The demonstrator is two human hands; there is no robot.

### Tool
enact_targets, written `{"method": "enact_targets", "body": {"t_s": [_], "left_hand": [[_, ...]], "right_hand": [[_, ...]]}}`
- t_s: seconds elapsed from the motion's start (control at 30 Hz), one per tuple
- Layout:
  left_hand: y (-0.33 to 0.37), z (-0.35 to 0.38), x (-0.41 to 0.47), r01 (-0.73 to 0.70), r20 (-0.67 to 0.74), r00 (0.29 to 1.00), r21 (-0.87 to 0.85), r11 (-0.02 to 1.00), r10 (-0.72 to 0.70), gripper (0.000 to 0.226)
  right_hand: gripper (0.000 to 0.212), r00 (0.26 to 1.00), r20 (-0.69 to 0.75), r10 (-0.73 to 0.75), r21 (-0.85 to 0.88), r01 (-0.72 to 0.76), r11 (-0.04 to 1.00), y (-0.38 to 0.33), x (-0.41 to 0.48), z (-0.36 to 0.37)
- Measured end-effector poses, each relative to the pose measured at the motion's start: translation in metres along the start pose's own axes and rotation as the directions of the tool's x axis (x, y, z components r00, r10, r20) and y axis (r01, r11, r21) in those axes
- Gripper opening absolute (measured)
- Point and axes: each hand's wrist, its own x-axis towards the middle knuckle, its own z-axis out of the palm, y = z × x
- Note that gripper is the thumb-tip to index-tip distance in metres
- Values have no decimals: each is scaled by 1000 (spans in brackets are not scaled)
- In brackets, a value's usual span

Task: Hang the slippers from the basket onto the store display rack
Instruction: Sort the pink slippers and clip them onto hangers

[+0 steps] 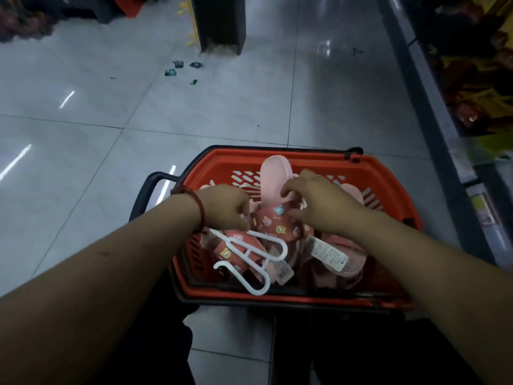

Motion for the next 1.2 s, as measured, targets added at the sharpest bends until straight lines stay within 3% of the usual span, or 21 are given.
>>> {"method": "enact_targets", "body": {"t_s": [0.1,0.23,0.4,0.47,0.67,0.8,0.87,0.93,1.0,1.1,1.2], "left_hand": [[-10,5,-6,-9,-24,1000,-95,995,7,25],[-23,10,-8,-57,-133,990,-95,994,44,37],[-30,3,-10,-66,-296,955,-190,980,7,17],[-26,2,-11,-85,-308,951,-266,960,-1,13],[-19,5,-16,-73,-126,991,-269,960,40,26],[-10,7,-24,-52,32,998,-164,985,58,39],[-6,9,-26,-52,34,998,-137,989,57,37],[-3,7,-26,-51,-69,997,-111,992,43,30],[-5,2,-25,-56,-264,964,-102,993,27,23],[-12,-7,-26,-83,-515,856,-217,973,-42,14],[-13,-13,-28,-119,-684,714,-331,936,-151,13]], "right_hand": [[23,996,43,-75,-9,75,997,-18,6,-4],[24,976,127,-175,-15,179,984,-42,1,6],[37,957,216,-191,-298,251,921,-60,-4,12],[37,949,276,-156,-316,243,917,-63,-7,15],[23,953,296,-62,-147,110,983,-58,-2,19],[18,970,241,5,-15,-2,1000,-57,-6,43],[32,974,220,48,19,-54,998,-60,-8,49],[33,974,216,66,28,-74,997,-61,-9,44],[33,970,233,73,42,-85,995,-59,-9,35],[45,967,241,86,107,-115,988,-54,-11,18],[46,986,76,150,125,-158,980,-41,-12,-1]]}}
